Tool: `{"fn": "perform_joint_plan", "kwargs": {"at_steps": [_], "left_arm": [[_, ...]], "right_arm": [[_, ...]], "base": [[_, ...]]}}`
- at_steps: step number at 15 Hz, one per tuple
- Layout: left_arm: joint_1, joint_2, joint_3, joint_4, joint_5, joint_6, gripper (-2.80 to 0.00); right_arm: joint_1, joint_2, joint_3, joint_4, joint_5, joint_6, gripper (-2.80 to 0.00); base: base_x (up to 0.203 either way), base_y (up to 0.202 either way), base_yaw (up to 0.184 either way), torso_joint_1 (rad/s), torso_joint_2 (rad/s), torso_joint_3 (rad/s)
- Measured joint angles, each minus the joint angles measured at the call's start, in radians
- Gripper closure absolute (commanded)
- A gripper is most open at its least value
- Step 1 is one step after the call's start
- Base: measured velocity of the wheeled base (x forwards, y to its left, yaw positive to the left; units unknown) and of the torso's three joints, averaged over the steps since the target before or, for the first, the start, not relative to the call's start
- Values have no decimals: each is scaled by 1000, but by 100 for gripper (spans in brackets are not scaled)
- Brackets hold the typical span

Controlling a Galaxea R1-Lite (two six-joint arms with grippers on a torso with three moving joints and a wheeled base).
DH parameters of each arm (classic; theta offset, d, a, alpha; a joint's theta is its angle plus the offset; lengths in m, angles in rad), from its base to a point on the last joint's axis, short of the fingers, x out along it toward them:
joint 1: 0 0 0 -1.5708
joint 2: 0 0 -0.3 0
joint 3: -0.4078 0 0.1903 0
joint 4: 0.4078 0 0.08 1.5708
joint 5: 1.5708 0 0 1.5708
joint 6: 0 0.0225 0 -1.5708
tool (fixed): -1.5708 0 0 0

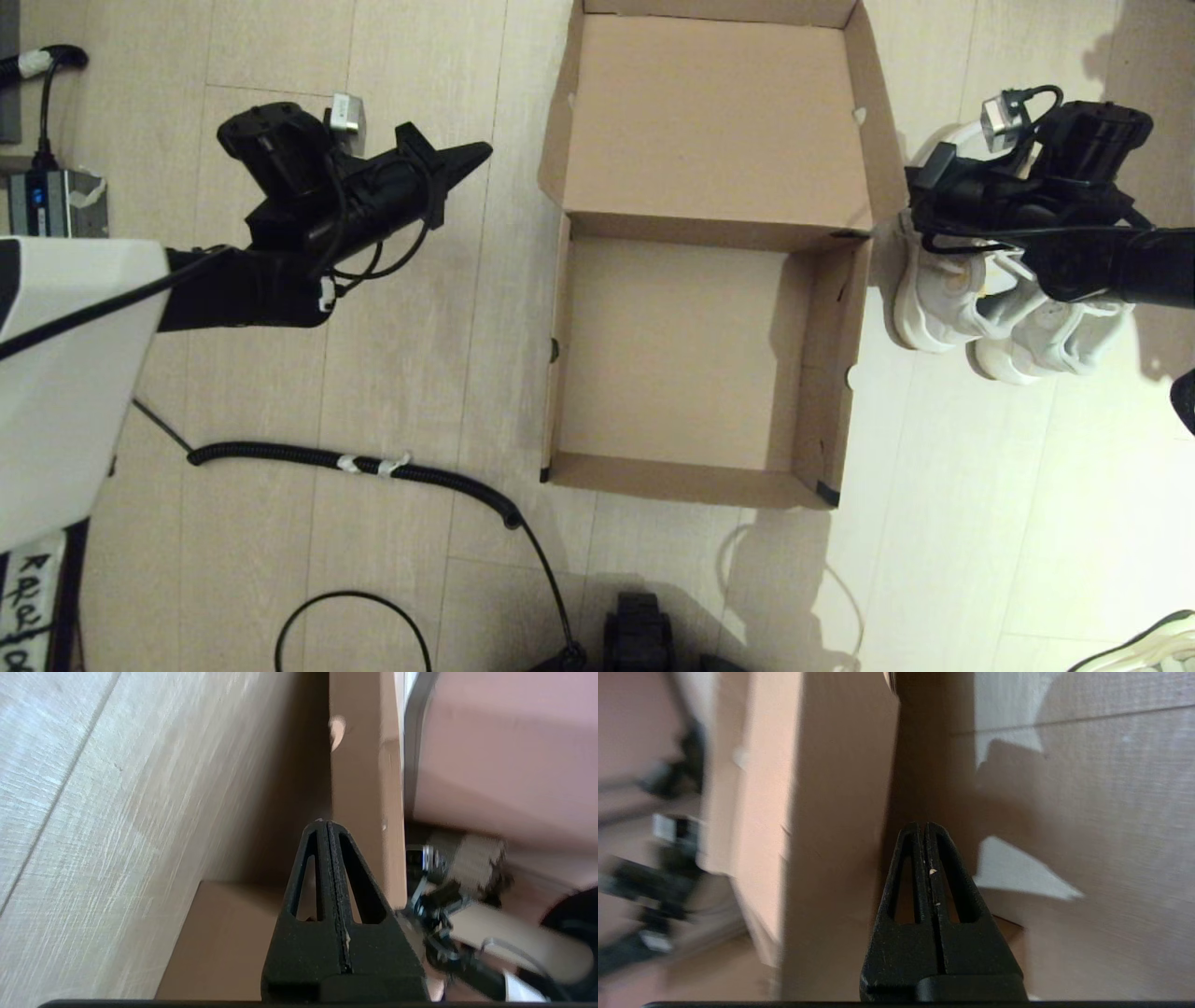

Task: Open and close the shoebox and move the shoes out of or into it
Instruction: Close the shoe box

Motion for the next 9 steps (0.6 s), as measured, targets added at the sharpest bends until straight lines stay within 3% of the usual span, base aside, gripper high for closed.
{"fn": "perform_joint_plan", "kwargs": {"at_steps": [5, 9], "left_arm": [[-18, 87, -20, -84, -53, -3, 0], [-24, 124, -24, -124, -80, -67, 0]], "right_arm": [[0, 27, 2, -129, 33, 239, 0], [1, 49, 3, -211, 63, 418, 0]], "base": [[0, 0, 0, 0, 0, 0], [0, 0, 0, 0, 0, 0]]}}
